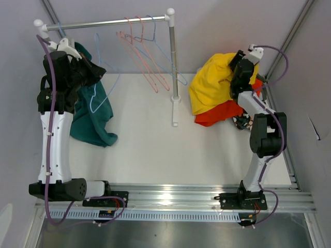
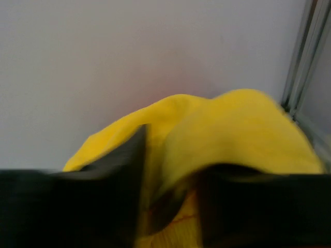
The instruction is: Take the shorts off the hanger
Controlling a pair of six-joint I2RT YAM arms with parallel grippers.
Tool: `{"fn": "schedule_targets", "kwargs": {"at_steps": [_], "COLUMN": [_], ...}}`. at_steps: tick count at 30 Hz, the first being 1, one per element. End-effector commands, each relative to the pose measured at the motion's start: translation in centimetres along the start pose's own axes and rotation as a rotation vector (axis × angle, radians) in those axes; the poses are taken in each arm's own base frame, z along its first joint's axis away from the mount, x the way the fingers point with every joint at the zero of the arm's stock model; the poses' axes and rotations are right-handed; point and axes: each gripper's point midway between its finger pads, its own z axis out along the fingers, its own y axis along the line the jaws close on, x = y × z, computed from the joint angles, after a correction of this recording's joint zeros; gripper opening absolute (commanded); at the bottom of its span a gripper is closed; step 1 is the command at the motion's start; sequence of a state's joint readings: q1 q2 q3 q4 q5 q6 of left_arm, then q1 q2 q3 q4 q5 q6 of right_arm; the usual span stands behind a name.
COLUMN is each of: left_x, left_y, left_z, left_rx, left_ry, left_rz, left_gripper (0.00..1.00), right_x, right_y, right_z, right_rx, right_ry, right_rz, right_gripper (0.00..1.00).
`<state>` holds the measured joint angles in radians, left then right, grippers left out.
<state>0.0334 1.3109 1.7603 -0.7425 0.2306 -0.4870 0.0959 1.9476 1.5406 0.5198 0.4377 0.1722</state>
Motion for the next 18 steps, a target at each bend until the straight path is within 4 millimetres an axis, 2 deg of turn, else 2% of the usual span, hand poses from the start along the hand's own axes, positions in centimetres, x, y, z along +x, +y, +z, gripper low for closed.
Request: {"fn": "schedule_targets", "kwargs": {"at_steps": [1,2,3,4,5,6,7,8,9,10,11,12,13,14,15,16,17,18], "left_x": [-1.9,-2.0,-1.9,-2.6,-2.7,-3.3,-3.3,-3.4,-4.4,-4.5,-4.3,-5.1,-5.3,-5.3,-5.8,-5.8,-5.9,-5.9], "left_y": [-0.3,-0.1,-0.1,-0.3,-0.2,-0.7,-0.5,-0.4,-1.1,-1.2,-1.1,-1.8,-2.0,-1.9,-2.5,-2.7,-2.8,-3.1], "left_z": [-0.4,-0.3,0.0,0.2,0.5,0.3,0.7,1.0,0.6,0.8,1.4,1.1,1.3,1.8,1.5,1.8,2.1,2.3], "left_rx": [0.005,-0.003,-0.005,-0.004,-0.008,0.000,-0.006,-0.006,0.006,0.009,0.012,0.026,0.035,0.036,0.055,0.065,0.070,0.080], "left_ry": [-0.067,-0.063,-0.056,-0.064,-0.060,-0.073,-0.068,-0.066,-0.090,-0.087,-0.071,-0.091,-0.092,-0.085,-0.098,-0.096,-0.095,-0.092], "left_rz": [0.035,0.034,0.036,0.041,0.040,0.043,0.041,0.039,0.042,0.041,0.035,0.032,0.029,0.021,0.013,0.007,0.002,-0.006], "left_gripper": [0.00,0.00,0.00,0.00,0.00,0.00,0.00,0.00,0.00,0.00,0.00,0.00,0.00,0.00,0.00,0.00,0.00,0.00], "right_x": [-1.4,0.8,1.7,1.7,3.6,3.9,4.0,2.0,3.6,3.2,1.1,1.0,2.2,1.9,0.3,1.3,1.2,0.2], "right_y": [-0.6,-1.8,-2.4,-2.7,-3.4,-3.6,-3.8,-3.7,-4.3,-4.4,-4.2,-4.2,-4.6,-4.5,-4.3,-4.4,-4.2,-3.9], "right_z": [-3.0,-3.8,-4.5,-5.6,-7.0,-7.9,-8.9,-10.2,-11.9,-12.8,-14.1,-15.1,-16.5,-17.4,-18.5,-19.6,-20.4,-21.3], "right_rx": [0.039,0.078,0.098,0.113,0.124,0.128,0.130,0.112,0.117,0.109,0.084,0.071,0.073,0.058,0.033,0.022,0.004,-0.021], "right_ry": [0.010,0.062,0.096,0.127,0.178,0.194,0.200,0.171,0.203,0.195,0.161,0.167,0.204,0.208,0.187,0.223,0.230,0.218], "right_rz": [0.165,0.172,0.186,0.226,0.223,0.236,0.258,0.282,0.264,0.270,0.291,0.292,0.275,0.278,0.294,0.280,0.275,0.286], "right_gripper": [0.86,0.91,0.95,0.97,0.98,0.98,0.99,0.99,0.99,0.99,0.99,0.99,0.99,0.99,0.99,0.99,0.99,0.99]}}
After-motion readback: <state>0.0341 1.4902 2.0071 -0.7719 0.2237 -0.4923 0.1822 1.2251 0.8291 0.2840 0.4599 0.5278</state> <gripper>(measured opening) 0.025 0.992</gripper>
